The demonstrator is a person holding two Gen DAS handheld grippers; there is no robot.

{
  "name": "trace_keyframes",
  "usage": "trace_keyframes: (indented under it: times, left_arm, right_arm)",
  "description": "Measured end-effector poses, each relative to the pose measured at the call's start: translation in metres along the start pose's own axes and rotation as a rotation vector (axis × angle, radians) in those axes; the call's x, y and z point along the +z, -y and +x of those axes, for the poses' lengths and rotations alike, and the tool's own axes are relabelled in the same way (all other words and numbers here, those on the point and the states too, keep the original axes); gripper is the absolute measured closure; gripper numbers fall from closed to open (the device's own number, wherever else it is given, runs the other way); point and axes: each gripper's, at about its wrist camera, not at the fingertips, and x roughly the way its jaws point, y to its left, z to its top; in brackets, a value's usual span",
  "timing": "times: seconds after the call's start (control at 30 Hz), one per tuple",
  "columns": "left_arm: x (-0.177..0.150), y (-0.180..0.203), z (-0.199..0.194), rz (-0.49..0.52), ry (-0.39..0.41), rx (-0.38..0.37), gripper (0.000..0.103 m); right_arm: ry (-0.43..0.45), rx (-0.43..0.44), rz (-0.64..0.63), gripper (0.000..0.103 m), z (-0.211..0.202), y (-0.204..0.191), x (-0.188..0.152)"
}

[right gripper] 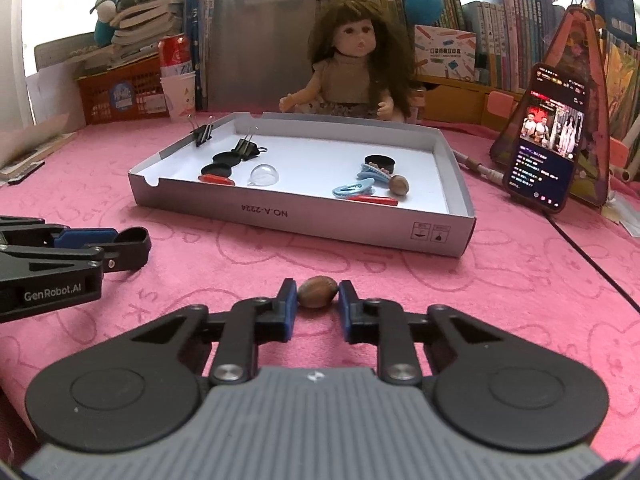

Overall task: Organize rigid objects
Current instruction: 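Close the left tool on the black lid while the right tool grasps the brown acorn, then carry the black lid over the tray with the left tool while the right tool carries the acorn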

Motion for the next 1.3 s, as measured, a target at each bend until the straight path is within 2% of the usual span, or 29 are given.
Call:
trace_keyframes:
  times: [0.4, 0.7, 0.9, 1.03, 1.07, 1.1, 1.3]
  left_arm:
    - [0.003, 0.005, -0.006, -0.005, 0.013, -0.030, 0.073]
    - [-0.001, 0.007, -0.002, 0.000, 0.013, -0.008, 0.073]
    - [-0.002, 0.009, -0.001, 0.001, 0.032, 0.004, 0.065]
    - [-0.001, 0.008, 0.002, -0.007, 0.028, 0.005, 0.065]
    - [-0.001, 0.008, 0.003, -0.010, 0.024, 0.004, 0.067]
    - [-0.001, 0.007, 0.004, -0.017, 0.019, 0.003, 0.072]
    - [0.005, 0.006, 0.002, -0.024, 0.024, -0.019, 0.073]
  right_arm:
    - [0.029, 0.005, 0.005, 0.077, -0.005, -0.001, 0.003]
    - [0.028, -0.003, 0.017, 0.077, -0.006, 0.001, 0.001]
    - [0.031, -0.006, 0.017, 0.077, -0.006, 0.000, 0.000]
    - [0.031, -0.006, 0.016, 0.077, -0.006, 0.000, 0.000]
    - [0.030, -0.006, 0.015, 0.077, -0.006, 0.000, 0.000]
    - [0.031, -0.006, 0.014, 0.077, -0.006, 0.000, 0.001]
    - [0.037, -0.017, 0.009, 0.077, -0.006, 0.000, 0.002]
